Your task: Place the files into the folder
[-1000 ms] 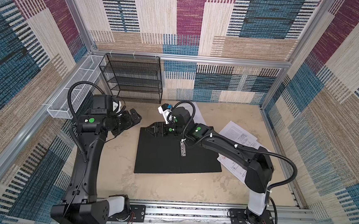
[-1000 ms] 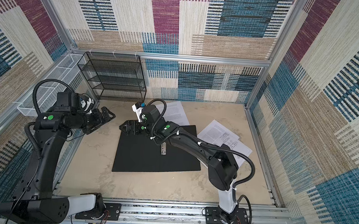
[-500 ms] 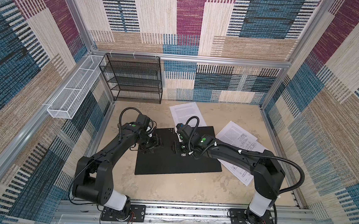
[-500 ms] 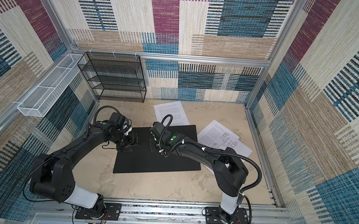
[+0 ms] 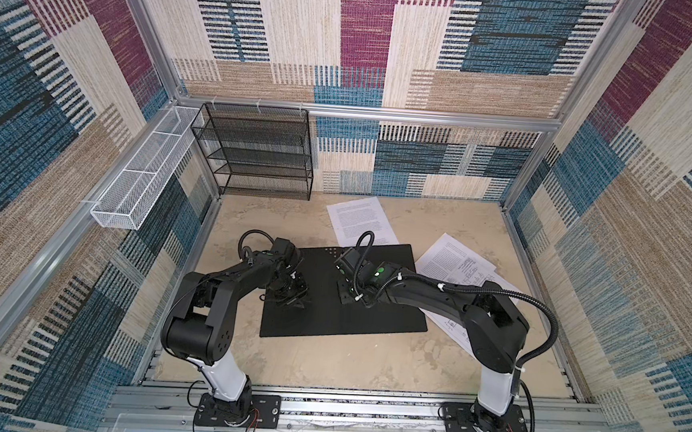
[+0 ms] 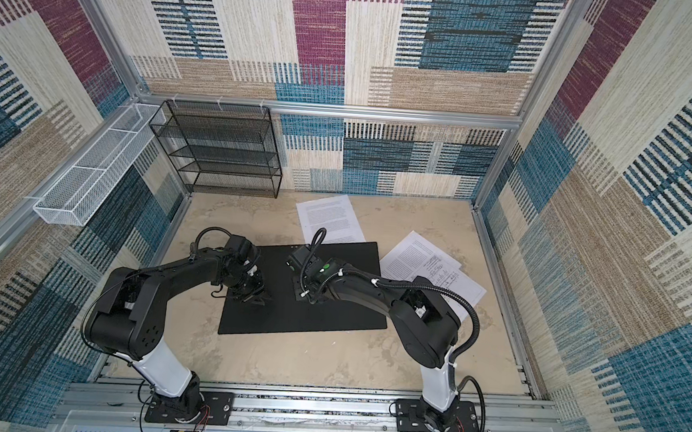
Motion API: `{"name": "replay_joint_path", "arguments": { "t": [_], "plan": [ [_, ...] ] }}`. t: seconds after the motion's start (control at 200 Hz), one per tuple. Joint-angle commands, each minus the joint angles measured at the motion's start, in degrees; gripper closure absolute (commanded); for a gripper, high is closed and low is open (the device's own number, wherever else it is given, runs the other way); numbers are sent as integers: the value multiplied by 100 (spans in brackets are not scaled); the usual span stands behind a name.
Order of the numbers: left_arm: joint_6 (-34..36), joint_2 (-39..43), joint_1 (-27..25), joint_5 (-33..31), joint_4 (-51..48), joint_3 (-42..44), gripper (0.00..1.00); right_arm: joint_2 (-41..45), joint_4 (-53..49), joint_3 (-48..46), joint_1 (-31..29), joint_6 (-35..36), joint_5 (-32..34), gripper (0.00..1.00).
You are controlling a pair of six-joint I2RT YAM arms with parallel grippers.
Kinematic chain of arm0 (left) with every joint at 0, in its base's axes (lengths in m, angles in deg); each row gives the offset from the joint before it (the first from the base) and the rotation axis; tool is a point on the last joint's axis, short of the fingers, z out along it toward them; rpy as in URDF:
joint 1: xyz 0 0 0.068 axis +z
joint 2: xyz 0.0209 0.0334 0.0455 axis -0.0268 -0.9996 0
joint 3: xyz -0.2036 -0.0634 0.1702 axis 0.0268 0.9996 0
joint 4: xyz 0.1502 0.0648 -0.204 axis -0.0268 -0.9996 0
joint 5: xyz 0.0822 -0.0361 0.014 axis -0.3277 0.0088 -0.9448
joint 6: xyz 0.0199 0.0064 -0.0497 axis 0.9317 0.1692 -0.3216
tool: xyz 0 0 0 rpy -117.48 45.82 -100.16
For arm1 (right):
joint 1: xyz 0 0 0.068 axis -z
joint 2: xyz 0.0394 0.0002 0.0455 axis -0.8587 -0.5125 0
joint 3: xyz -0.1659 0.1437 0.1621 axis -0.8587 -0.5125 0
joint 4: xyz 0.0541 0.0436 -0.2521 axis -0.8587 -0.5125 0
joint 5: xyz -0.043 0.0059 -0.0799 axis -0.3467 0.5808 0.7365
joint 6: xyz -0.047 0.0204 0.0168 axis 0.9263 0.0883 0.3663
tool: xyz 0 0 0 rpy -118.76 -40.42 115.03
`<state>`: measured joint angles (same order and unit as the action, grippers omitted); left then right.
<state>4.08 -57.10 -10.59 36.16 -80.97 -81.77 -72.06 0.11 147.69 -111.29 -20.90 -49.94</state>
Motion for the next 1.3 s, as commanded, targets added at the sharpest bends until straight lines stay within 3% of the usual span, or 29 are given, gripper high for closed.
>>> {"name": "replay_joint_path", "arguments": {
  "t": [0.0, 0.23, 0.521, 1.292],
  "plan": [
    [-224, -177, -2, -315, 170, 168, 74, -57, -121, -11, -9, 49, 51, 69],
    [-286, -220, -1, -460, 207, 349, 81, -116, -185, -111, -9, 32, 212, 71],
    [-234, -18, 59, -874, -87, 424, 82, -173, -362, 73, 39, 80, 599, 70],
    [-163, 15, 157, -862, -75, 530, 83, -459, -187, 101, 228, 216, 340, 78]
  ]
}}
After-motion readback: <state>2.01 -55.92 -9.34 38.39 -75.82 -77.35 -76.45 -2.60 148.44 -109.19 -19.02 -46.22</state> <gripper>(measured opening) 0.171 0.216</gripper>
